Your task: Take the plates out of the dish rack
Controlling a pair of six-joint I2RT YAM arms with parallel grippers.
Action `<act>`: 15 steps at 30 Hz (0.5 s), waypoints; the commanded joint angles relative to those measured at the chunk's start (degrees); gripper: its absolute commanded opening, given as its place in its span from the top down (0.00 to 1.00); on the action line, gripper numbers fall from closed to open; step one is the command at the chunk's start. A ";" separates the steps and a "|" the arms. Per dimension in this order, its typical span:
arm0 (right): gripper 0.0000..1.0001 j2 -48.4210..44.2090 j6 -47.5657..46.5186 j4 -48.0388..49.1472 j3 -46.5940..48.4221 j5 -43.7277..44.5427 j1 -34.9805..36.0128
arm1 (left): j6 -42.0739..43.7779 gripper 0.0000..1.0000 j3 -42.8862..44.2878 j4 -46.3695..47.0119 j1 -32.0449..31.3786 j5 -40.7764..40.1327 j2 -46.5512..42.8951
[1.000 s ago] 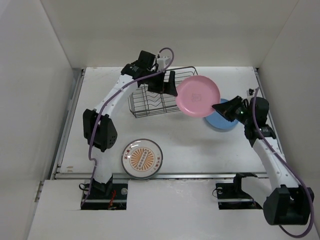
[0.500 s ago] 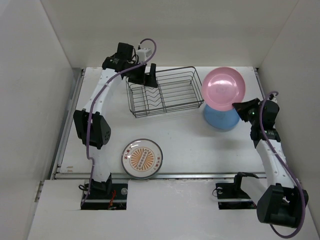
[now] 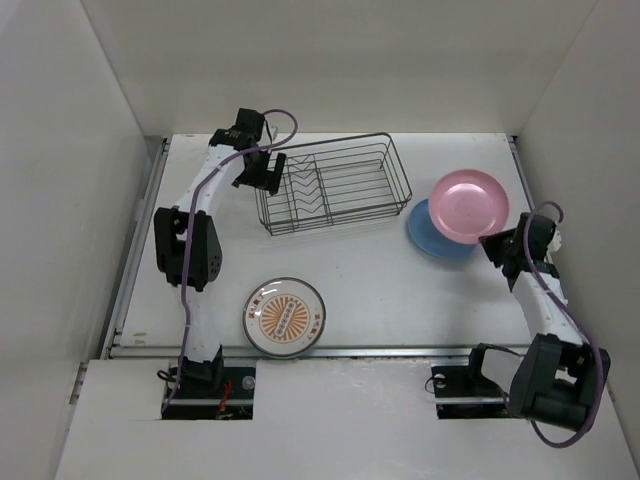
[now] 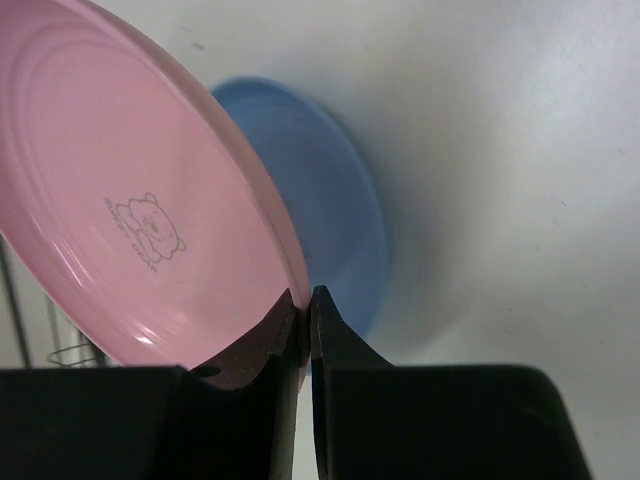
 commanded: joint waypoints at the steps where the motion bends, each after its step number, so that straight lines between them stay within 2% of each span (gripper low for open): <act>1: 1.00 3.03 3.34 7.10 -2.96 -4.10 -0.14 | 1.14 0.00 0.98 0.71 -0.54 -1.76 1.89; 5: 1.00 9.18 0.63 7.91 -2.44 -6.56 -0.14 | 1.14 0.00 3.80 -2.01 -0.54 -1.75 6.02; 7: 0.98 12.77 -0.96 9.93 -2.44 -9.72 -0.14 | 1.67 0.07 3.80 -2.01 -0.54 -1.75 6.81; 9: 0.92 14.98 -2.63 10.45 -1.83 -11.04 -0.14 | 1.67 0.18 4.32 -2.01 -0.54 -0.97 7.35; 10: 0.78 15.95 -3.16 10.46 -1.82 -11.75 -0.14 | 1.67 0.27 4.32 -2.01 -0.54 -0.96 7.96; 11: 0.69 17.44 -3.16 10.46 -1.21 -11.75 -0.14 | 2.19 0.51 4.85 -2.01 -0.54 -0.96 8.49; 12: 0.61 17.45 -4.64 10.46 -1.21 -12.54 -0.14 | 2.20 0.62 4.85 -1.41 -0.54 -3.14 8.49; 13: 0.51 18.06 -5.27 10.46 -0.51 -13.94 -0.14 | 2.20 0.70 4.85 -0.88 -0.54 -4.38 9.10; 14: 0.36 18.07 -5.80 9.94 -0.50 -13.95 -0.14 | 3.33 0.77 5.37 -0.26 -0.54 -5.52 9.89; 15: 0.33 17.37 -6.93 9.24 0.19 -13.95 -0.14 | 3.86 0.82 6.34 0.35 -0.54 -6.84 9.90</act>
